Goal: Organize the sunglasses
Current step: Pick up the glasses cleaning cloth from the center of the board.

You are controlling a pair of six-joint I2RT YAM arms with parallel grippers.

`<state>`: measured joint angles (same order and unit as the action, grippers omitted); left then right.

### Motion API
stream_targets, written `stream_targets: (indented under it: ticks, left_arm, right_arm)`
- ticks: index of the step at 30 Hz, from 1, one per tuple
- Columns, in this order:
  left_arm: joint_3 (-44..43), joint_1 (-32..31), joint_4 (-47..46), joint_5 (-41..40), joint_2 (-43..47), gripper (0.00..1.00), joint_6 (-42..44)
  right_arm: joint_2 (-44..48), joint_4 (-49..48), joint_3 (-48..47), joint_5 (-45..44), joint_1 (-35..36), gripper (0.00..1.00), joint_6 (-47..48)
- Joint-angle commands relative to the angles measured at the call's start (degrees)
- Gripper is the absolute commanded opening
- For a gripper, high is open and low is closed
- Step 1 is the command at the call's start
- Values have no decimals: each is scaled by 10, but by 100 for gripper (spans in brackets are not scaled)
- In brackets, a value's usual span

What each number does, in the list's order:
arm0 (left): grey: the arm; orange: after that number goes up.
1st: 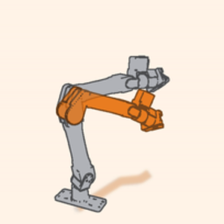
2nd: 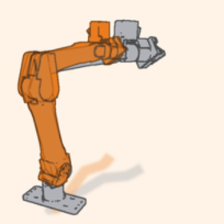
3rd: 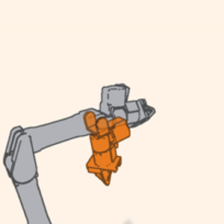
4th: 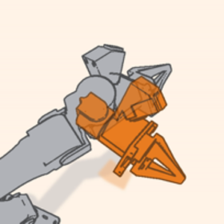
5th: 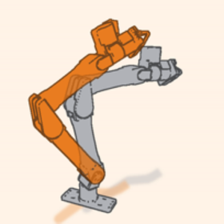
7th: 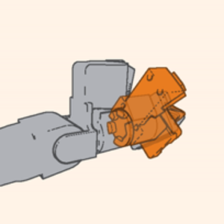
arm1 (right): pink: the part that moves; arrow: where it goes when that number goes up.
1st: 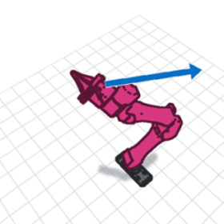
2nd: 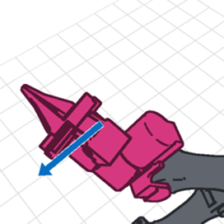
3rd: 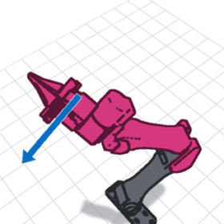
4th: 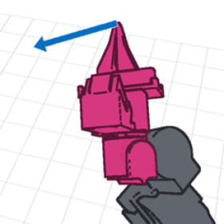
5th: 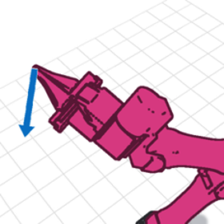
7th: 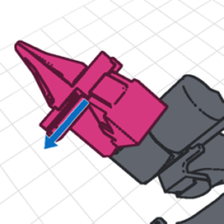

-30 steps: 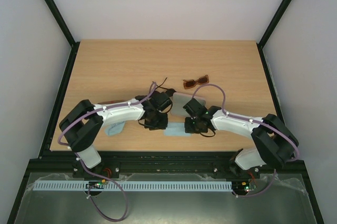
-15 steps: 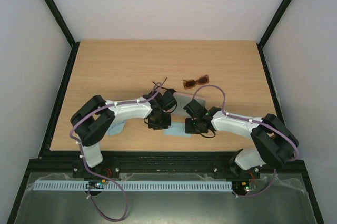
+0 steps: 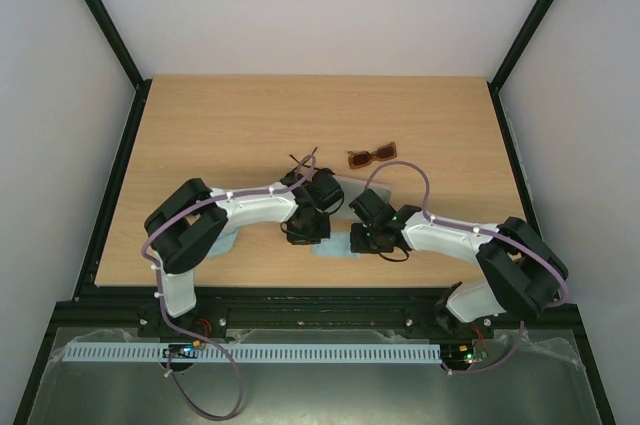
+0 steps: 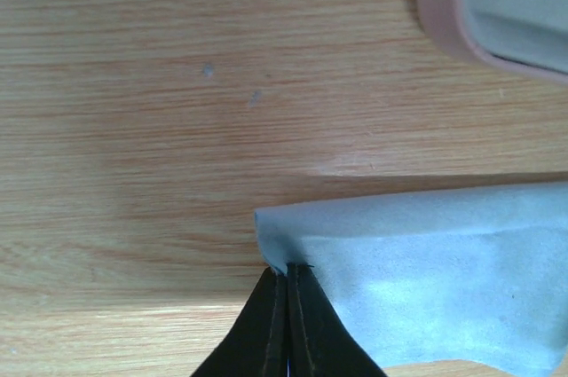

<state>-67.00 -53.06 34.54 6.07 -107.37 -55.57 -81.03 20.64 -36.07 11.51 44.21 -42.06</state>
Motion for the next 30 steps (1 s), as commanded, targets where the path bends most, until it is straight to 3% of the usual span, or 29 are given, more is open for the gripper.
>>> stream_targets:
  ticks: [1, 18, 30]
  left_arm:
    - [17, -8, 23, -13, -46, 2, 2]
    - [-39, 21, 29, -26, 55, 2, 36]
    - [-107, 56, 24, 0, 45, 2, 77]
  right_arm:
    - [-3, 4, 22, -9, -1, 1, -6]
    - [53, 53, -61, -52, -2, 1, -13]
    - [38, 87, -122, -135, -4, 1, -21]
